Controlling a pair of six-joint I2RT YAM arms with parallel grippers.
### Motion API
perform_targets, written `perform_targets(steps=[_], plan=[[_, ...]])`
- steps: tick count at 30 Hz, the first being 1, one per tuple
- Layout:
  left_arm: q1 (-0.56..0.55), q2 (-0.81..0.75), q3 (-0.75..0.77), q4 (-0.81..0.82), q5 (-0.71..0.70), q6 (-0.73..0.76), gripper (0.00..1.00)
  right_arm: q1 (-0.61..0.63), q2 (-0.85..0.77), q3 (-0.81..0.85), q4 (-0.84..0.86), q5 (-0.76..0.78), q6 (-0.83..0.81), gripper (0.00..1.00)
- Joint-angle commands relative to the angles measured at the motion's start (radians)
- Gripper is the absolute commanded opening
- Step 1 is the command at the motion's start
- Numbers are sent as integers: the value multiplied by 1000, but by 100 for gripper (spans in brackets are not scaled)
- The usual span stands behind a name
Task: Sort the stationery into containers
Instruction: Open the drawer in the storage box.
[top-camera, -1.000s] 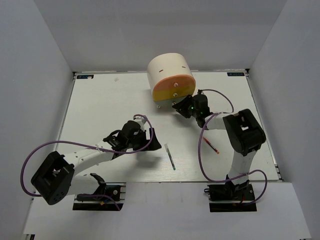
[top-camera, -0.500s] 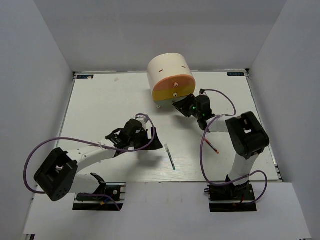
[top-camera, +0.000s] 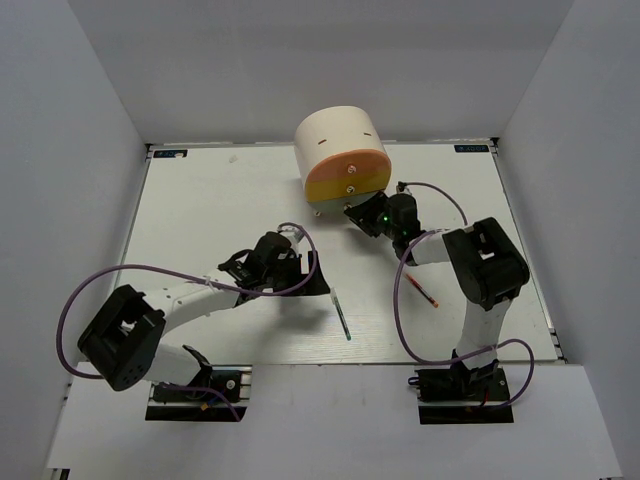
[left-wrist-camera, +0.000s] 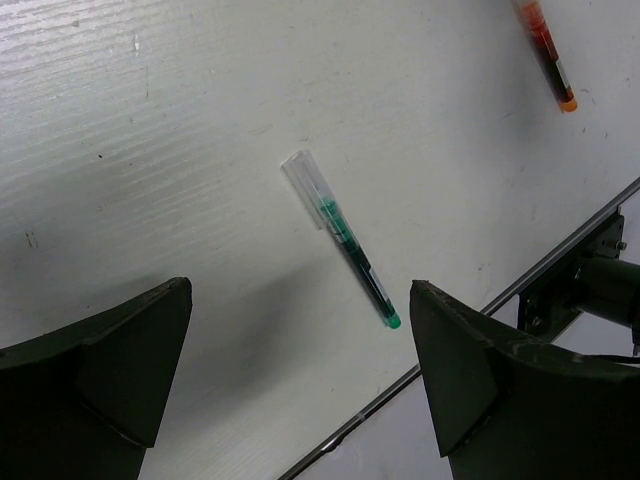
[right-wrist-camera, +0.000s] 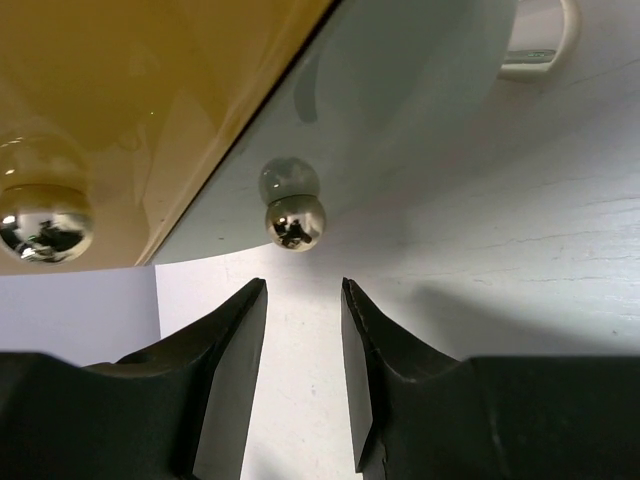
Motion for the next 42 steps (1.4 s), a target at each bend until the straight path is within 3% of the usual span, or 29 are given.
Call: perform_targets(steps=[1,24,29,42], plan=[[5,-3,30,-9,20,15,100,7,28,42,51,20,-3,42],[5,49,79,-40,39,24,100,14,122,155,74,69,-16,38],[5,49,79,-29,39,24,100,12,125,151,88,63,-48,30],[5,89,79,20,57,24,100,15,-41,-90,124,-9,-103,24]])
